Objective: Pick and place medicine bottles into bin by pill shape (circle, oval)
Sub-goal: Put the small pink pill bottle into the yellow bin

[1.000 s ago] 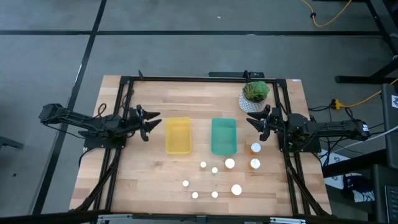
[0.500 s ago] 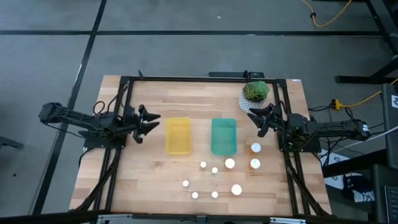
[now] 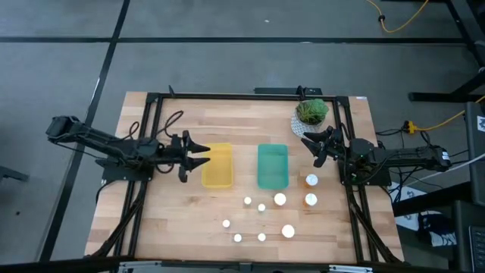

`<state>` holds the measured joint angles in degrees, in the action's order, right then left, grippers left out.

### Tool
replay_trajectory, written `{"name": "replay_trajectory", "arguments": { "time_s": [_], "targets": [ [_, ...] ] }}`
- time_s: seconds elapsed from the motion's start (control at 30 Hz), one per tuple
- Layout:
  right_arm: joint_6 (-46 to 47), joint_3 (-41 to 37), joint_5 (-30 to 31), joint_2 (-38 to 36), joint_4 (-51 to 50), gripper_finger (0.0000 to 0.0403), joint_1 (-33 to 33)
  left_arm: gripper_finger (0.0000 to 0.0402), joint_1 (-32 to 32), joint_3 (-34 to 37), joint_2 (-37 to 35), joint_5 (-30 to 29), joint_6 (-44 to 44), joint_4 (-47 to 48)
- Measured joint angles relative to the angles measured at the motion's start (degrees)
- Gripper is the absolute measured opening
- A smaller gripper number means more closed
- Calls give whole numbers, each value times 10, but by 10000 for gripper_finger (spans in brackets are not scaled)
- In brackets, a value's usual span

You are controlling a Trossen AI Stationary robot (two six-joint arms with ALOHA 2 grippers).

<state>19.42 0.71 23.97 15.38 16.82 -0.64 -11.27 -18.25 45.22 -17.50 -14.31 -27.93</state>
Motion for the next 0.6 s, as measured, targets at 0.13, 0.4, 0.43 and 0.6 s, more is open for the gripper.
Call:
{"name": "replay_trajectory", "arguments": {
  "time_s": [0.13,0.4,0.43,0.6],
  "targets": [
    [-4,0,0,0,-6,167,0,181,3,-13,37,0,1,1],
    [-81,0,5,0,-9,167,0,181,20,-22,80,-10,26,1],
    [-90,0,4,0,-9,167,0,181,22,-22,81,-16,34,1],
    [-95,0,4,0,-17,167,0,181,35,-22,82,-44,85,-6]
  ]
}}
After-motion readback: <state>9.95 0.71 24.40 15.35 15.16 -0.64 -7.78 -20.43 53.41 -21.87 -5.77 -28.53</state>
